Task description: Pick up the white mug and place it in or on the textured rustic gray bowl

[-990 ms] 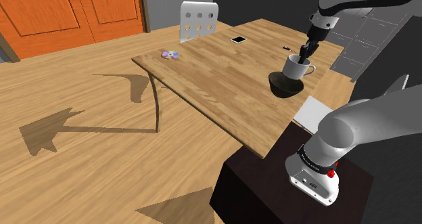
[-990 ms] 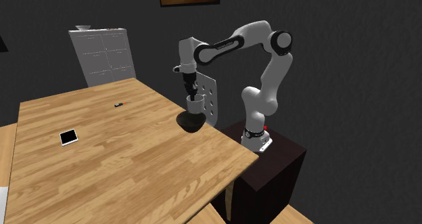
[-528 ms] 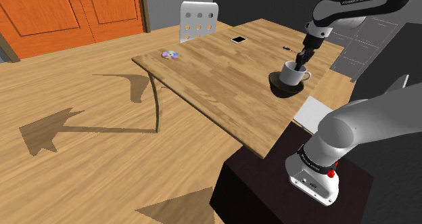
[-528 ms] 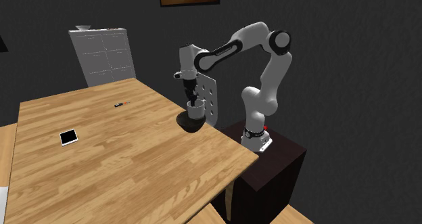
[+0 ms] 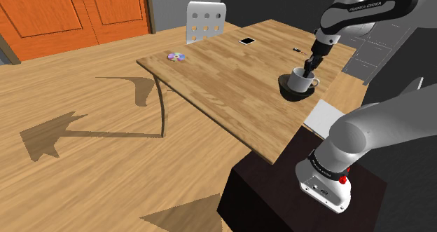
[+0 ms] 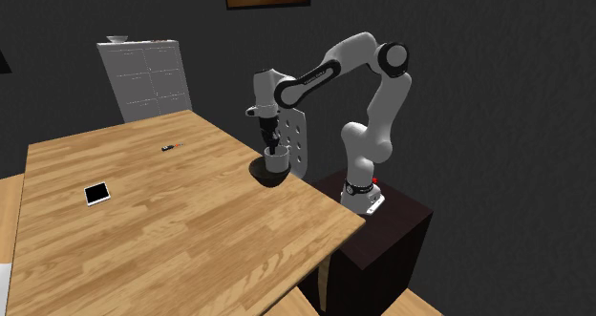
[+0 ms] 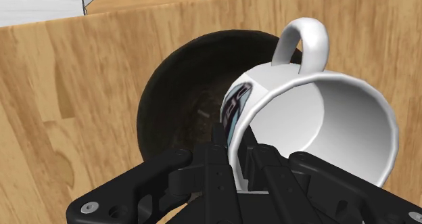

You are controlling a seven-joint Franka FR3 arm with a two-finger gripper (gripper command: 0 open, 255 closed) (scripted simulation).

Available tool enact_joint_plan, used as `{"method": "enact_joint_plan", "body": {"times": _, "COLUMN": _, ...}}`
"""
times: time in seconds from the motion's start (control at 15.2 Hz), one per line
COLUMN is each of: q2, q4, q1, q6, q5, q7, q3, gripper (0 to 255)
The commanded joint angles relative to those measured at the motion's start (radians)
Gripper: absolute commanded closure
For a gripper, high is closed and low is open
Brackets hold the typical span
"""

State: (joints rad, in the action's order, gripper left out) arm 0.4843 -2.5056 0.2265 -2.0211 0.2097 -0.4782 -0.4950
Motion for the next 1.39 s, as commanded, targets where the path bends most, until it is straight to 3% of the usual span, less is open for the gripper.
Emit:
{"method": "enact_joint_plan", "body": {"times": 0.0, "q2": 0.000, "q4": -0.001, "q1": 0.000, "q6": -0.001, "q5": 0.000, "q7": 0.000, "q3": 0.000, "gripper": 255}}
{"method": "enact_joint_plan", "body": {"times": 0.13, "q2": 0.000, "q4": -0.001, "q1": 0.000, "q6": -0.001, "q5": 0.000, "q7": 0.000, "q3": 0.000, "gripper": 255}}
{"method": "enact_joint_plan", "body": {"times": 0.2, "q2": 0.000, "q4": -0.001, "q1": 0.000, "q6": -0.001, "q5": 0.000, "q7": 0.000, "q3": 0.000, "gripper": 0}}
{"method": "enact_joint_plan", "body": {"times": 0.53, "q2": 0.000, "q4": -0.001, "q1": 0.000, "q6": -0.001, "q5": 0.000, "q7": 0.000, "q3": 0.000, "gripper": 0}}
{"method": "enact_joint_plan", "body": {"times": 0.79, "q2": 0.033, "q4": 0.103, "q1": -0.001, "q6": 0.135, "q5": -0.010, "q7": 0.002, "q3": 0.025, "gripper": 0}}
{"method": "enact_joint_plan", "body": {"times": 1.32, "q2": 0.033, "q4": 0.103, "q1": -0.001, "q6": 0.135, "q5": -0.010, "q7": 0.002, "q3": 0.025, "gripper": 0}}
